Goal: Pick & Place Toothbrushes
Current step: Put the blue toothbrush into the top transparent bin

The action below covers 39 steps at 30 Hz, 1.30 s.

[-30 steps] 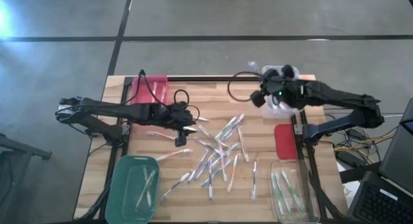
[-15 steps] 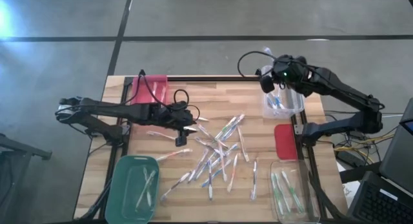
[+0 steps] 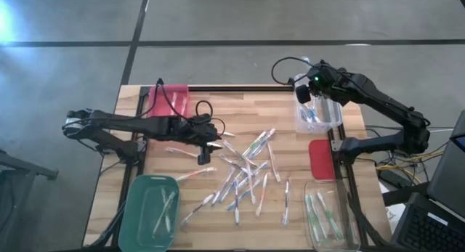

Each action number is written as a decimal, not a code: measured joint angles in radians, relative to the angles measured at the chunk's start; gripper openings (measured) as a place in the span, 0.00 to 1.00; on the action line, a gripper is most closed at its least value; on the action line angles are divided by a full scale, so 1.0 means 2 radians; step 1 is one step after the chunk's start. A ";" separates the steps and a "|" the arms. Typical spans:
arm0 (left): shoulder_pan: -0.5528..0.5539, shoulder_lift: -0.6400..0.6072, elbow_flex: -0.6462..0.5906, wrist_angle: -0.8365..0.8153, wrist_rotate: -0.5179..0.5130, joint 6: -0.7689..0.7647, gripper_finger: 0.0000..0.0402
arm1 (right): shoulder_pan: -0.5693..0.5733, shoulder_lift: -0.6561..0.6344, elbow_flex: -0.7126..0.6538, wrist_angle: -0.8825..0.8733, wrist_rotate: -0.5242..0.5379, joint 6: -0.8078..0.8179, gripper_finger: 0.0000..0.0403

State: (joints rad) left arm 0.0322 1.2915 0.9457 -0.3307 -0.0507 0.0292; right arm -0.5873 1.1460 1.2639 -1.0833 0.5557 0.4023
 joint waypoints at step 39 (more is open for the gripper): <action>0.000 0.000 -0.001 0.001 0.000 0.000 0.44 | -0.131 0.165 -0.015 -0.111 -0.110 0.033 0.07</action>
State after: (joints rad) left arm 0.0319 1.2915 0.9439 -0.3294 -0.0509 0.0299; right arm -0.8486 1.4763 1.2339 -1.3048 0.3351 0.4679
